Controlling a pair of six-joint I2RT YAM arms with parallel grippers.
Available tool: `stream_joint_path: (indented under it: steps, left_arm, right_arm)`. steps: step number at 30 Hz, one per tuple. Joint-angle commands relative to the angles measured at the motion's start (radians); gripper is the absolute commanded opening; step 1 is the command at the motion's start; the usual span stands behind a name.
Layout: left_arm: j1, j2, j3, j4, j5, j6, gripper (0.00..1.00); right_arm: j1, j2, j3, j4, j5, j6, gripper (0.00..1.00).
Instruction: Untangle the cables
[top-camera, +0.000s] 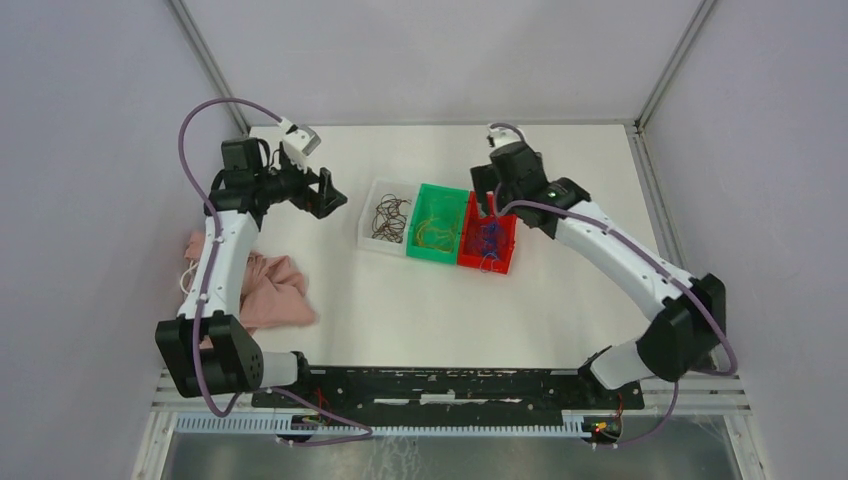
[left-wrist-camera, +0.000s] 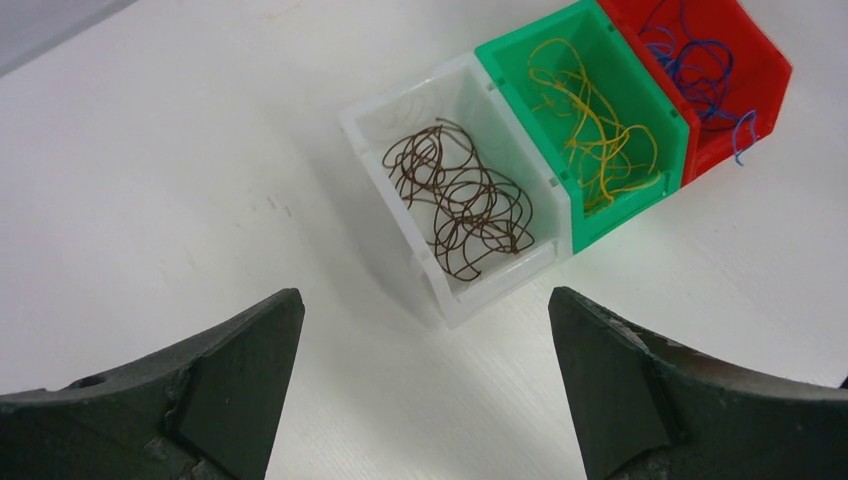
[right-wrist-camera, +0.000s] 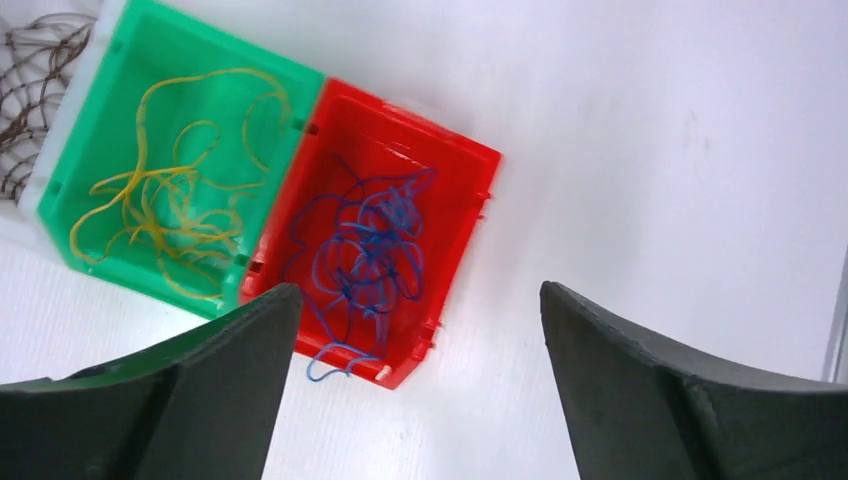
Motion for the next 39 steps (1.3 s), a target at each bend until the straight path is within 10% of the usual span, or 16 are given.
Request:
stream_joint_path:
  steps: [1, 16, 32, 39]
  left_arm:
    - [0.005, -0.051, -0.124, 0.238, -0.067, -0.142, 0.99]
    - [0.006, 0.055, -0.801, 1.287, -0.272, -0.374, 0.99]
    - [0.004, 0.228, -1.147, 2.117, -0.497, -0.474, 0.99]
    - [-0.032, 0.171, -1.049, 1.838, -0.582, -0.442, 0.99]
  right_arm:
    - [-0.145, -0.212, -0.171, 0.083, -0.006, 0.033, 0.99]
    - [-0.409, -0.544, -0.974, 0.769, 0.654, 0.086, 1.00]
    - [-0.486, -0.295, -1.083, 1.245, 0.381, 0.036, 0.99]
    - [-0.494, -0.199, -1.023, 1.295, 0.209, -0.099, 0.92]
